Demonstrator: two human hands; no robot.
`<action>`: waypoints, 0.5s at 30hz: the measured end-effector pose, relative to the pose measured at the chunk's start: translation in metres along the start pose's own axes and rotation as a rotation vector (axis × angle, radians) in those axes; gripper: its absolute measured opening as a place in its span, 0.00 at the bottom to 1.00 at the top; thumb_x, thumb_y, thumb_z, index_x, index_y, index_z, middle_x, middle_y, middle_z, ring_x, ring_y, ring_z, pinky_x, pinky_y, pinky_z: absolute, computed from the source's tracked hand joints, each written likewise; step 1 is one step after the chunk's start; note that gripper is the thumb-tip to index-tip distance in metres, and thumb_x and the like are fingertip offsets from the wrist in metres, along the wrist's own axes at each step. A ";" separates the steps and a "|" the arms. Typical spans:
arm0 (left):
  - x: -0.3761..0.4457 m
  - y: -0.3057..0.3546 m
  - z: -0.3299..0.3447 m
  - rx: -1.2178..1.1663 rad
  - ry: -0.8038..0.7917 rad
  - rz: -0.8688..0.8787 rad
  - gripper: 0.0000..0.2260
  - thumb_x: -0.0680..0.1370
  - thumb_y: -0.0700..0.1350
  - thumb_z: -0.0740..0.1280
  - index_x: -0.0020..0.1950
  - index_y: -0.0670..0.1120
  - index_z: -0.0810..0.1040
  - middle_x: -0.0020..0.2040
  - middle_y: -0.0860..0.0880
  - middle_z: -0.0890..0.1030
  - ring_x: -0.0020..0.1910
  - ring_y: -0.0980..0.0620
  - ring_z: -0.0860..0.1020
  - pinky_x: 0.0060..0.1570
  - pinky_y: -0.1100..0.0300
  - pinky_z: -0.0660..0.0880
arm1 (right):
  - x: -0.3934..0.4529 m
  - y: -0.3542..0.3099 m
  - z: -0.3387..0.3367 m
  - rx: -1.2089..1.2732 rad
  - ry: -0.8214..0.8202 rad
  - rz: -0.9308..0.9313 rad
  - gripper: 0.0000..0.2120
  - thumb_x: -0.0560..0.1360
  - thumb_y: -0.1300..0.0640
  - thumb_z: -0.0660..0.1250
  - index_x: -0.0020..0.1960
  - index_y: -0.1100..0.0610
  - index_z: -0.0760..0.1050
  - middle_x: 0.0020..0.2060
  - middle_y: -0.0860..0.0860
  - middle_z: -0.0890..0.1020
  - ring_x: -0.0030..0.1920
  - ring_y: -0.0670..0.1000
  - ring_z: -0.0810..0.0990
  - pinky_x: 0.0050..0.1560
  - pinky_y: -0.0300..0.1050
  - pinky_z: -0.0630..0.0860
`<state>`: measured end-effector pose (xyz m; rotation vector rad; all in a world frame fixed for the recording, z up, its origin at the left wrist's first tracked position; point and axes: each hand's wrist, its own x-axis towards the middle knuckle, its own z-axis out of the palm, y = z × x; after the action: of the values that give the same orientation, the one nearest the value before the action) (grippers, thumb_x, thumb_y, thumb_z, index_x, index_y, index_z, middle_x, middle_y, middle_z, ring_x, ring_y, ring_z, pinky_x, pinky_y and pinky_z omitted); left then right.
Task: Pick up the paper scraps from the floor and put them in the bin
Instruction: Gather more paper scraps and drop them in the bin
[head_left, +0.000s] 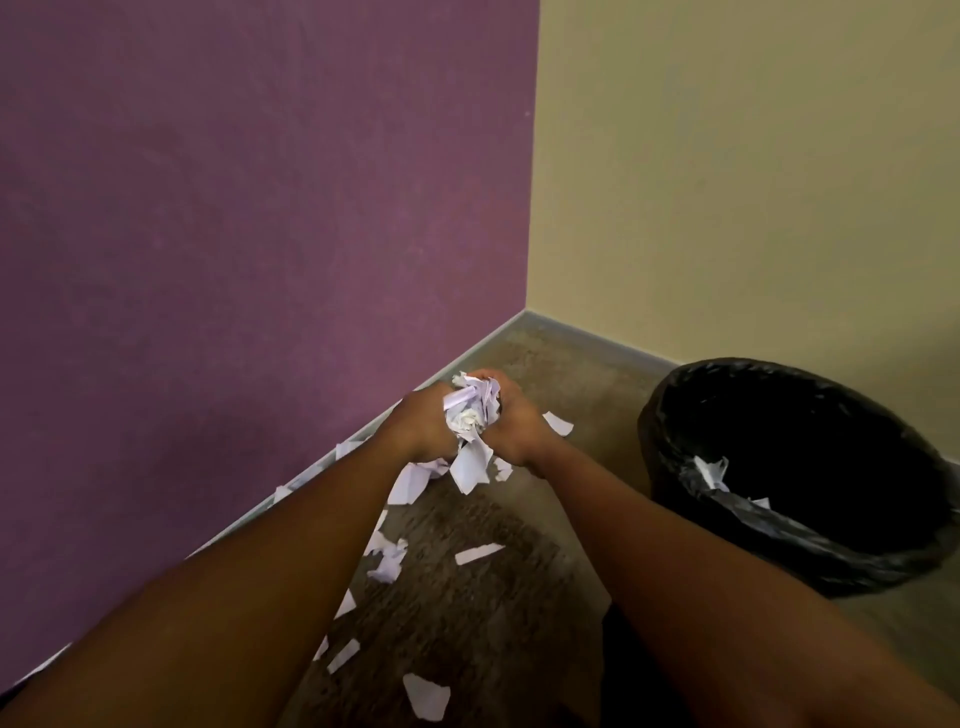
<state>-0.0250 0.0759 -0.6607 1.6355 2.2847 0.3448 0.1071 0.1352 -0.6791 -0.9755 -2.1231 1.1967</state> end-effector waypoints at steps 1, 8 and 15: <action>0.004 0.010 -0.003 -0.017 0.013 -0.002 0.17 0.69 0.39 0.73 0.55 0.47 0.74 0.52 0.46 0.81 0.47 0.46 0.79 0.43 0.59 0.74 | -0.001 -0.001 -0.011 0.008 0.018 0.003 0.29 0.70 0.72 0.66 0.69 0.55 0.67 0.63 0.55 0.75 0.59 0.52 0.76 0.59 0.43 0.74; 0.026 0.082 -0.010 -0.070 -0.018 0.040 0.22 0.68 0.37 0.73 0.61 0.45 0.75 0.52 0.44 0.82 0.46 0.46 0.81 0.44 0.56 0.79 | -0.010 0.002 -0.082 0.020 0.110 0.031 0.30 0.71 0.74 0.66 0.69 0.57 0.66 0.63 0.57 0.76 0.55 0.48 0.74 0.58 0.46 0.74; 0.046 0.148 -0.003 -0.032 -0.009 0.162 0.22 0.67 0.39 0.73 0.61 0.46 0.76 0.54 0.46 0.81 0.53 0.45 0.81 0.49 0.55 0.78 | -0.024 0.018 -0.142 -0.048 0.230 0.057 0.29 0.71 0.72 0.66 0.70 0.55 0.66 0.62 0.55 0.76 0.54 0.47 0.74 0.52 0.37 0.72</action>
<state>0.0892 0.1666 -0.6088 1.8073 2.1335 0.4077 0.2295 0.1944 -0.6280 -1.1434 -1.9616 1.0106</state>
